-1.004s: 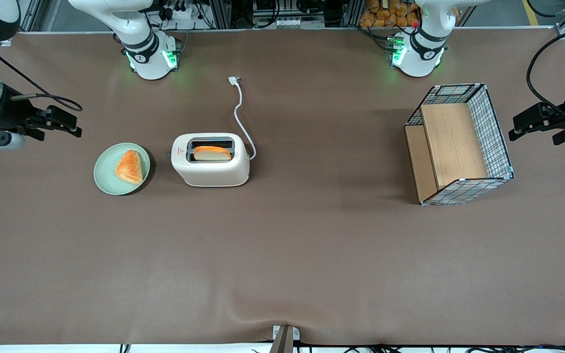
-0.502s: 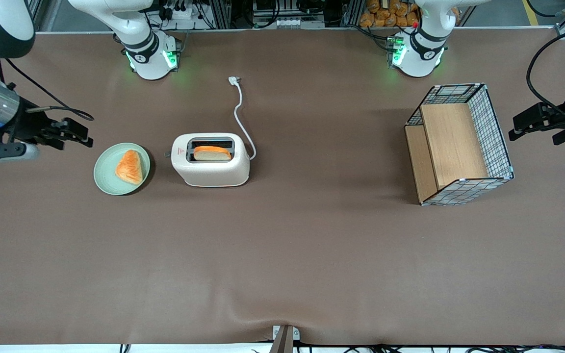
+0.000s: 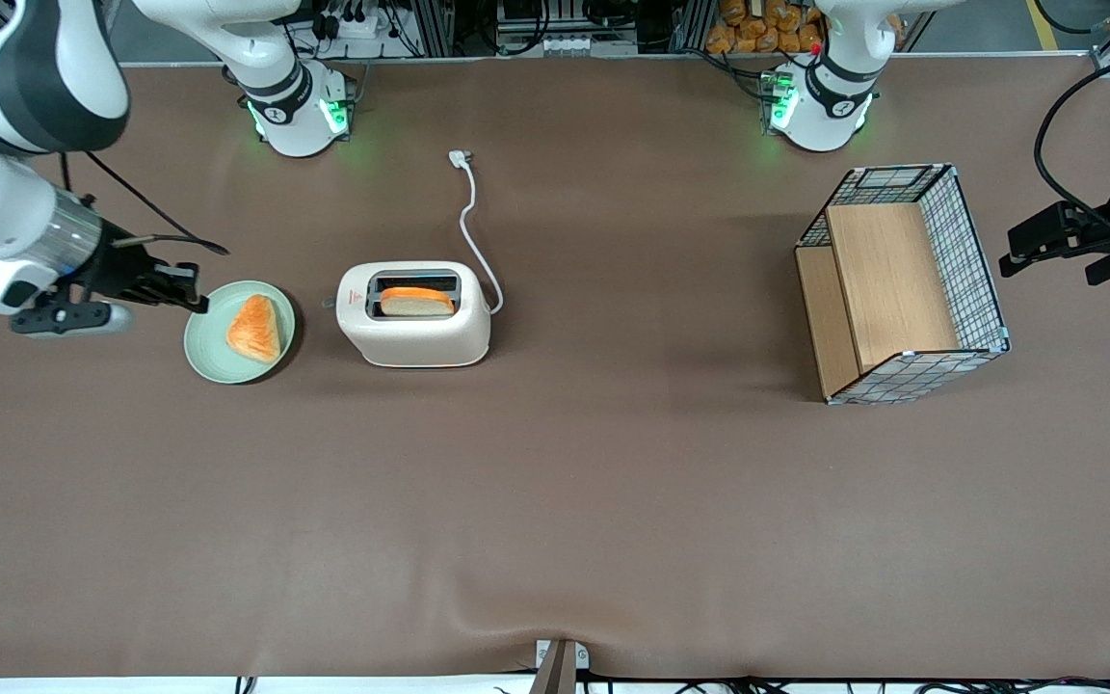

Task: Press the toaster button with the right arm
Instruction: 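Move the right gripper over the plate toward the toaster's side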

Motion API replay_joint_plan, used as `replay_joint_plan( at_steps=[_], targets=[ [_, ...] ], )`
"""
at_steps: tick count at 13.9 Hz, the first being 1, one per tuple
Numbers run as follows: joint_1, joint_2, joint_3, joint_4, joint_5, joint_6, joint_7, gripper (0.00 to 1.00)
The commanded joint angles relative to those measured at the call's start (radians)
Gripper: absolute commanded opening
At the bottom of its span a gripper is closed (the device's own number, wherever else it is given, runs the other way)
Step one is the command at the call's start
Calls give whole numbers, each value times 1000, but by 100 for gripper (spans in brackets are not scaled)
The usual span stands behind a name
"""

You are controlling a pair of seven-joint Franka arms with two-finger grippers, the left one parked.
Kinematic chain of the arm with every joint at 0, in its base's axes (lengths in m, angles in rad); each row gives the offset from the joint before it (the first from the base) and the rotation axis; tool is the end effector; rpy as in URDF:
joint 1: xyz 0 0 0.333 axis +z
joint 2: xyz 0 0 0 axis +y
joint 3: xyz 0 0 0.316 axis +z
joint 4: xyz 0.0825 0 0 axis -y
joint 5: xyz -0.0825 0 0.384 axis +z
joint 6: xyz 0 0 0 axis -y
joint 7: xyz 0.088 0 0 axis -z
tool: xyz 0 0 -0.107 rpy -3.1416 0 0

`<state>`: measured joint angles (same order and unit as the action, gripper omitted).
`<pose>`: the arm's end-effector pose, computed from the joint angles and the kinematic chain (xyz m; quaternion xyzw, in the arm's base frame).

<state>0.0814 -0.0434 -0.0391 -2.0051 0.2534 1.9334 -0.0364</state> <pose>0.5398 0.0399 0.4748 -0.9928 0.0074 0.0144 0.1183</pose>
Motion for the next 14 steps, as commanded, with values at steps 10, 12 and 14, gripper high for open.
replay_joint_plan(
  at_steps=[10,12,14],
  targets=[
    [78,-21,-2,-299,242,321,9,0],
    [90,-16,-2,-326,259,358,9,0],
    [92,-13,-2,-337,274,366,7,0]
  ],
)
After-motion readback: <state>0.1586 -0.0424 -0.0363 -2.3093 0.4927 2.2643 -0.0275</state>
